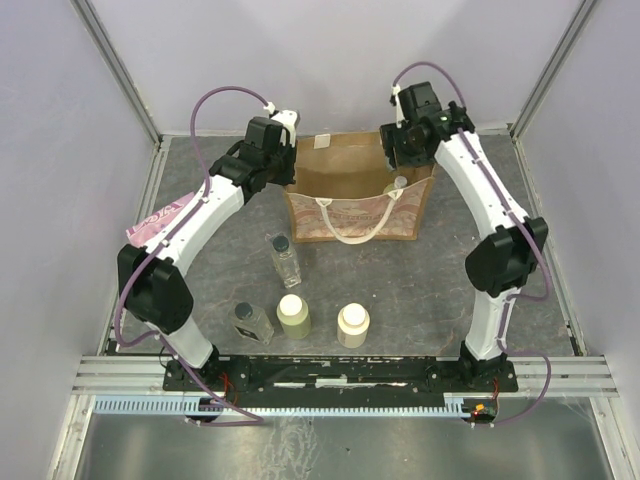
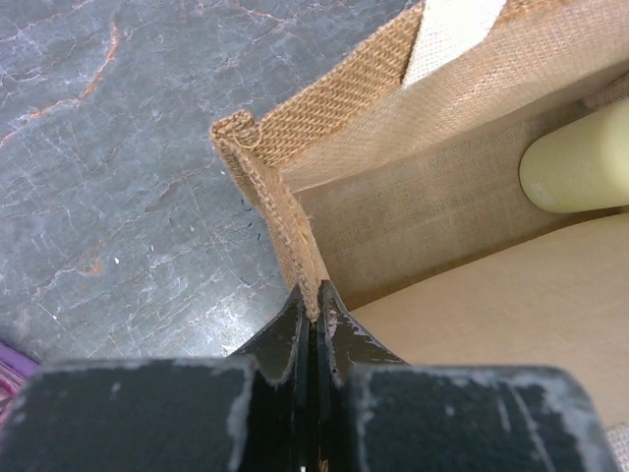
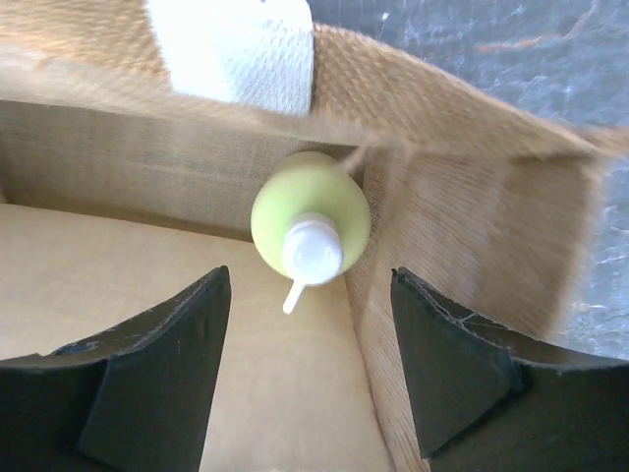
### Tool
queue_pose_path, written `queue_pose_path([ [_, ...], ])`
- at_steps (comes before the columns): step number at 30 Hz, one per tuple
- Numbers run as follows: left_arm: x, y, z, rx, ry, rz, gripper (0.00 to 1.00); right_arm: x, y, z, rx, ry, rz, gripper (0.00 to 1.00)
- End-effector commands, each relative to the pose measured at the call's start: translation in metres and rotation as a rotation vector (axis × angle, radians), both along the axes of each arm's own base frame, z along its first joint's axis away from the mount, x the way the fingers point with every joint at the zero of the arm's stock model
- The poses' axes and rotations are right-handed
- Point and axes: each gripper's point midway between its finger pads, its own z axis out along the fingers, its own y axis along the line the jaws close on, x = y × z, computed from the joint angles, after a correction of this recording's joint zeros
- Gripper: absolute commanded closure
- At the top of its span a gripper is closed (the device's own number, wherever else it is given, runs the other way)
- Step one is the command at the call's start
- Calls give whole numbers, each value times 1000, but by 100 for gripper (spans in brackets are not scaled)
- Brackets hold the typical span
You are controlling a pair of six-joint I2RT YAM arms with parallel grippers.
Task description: Place the personal care products into the canvas bag
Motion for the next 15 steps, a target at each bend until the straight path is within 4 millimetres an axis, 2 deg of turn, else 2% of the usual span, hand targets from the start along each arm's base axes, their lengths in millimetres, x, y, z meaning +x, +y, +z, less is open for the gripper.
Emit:
queue_pose_path([
  [1, 13, -5, 15, 5, -57, -44, 97, -24, -9, 85, 60, -147, 5, 25],
  [5, 17, -3, 12, 19, -59, -45, 97, -53, 3, 114, 126, -172, 65, 23],
  [8, 21, 1, 12, 37, -67, -39, 97, -87, 25, 122, 155, -140, 151, 23],
  [11, 24, 4, 13, 36, -69, -33, 97, -126, 53, 112, 121, -78, 273, 23],
  [15, 24, 5, 12, 31, -64, -27, 97, -181, 88, 84, 124, 7, 432, 23],
])
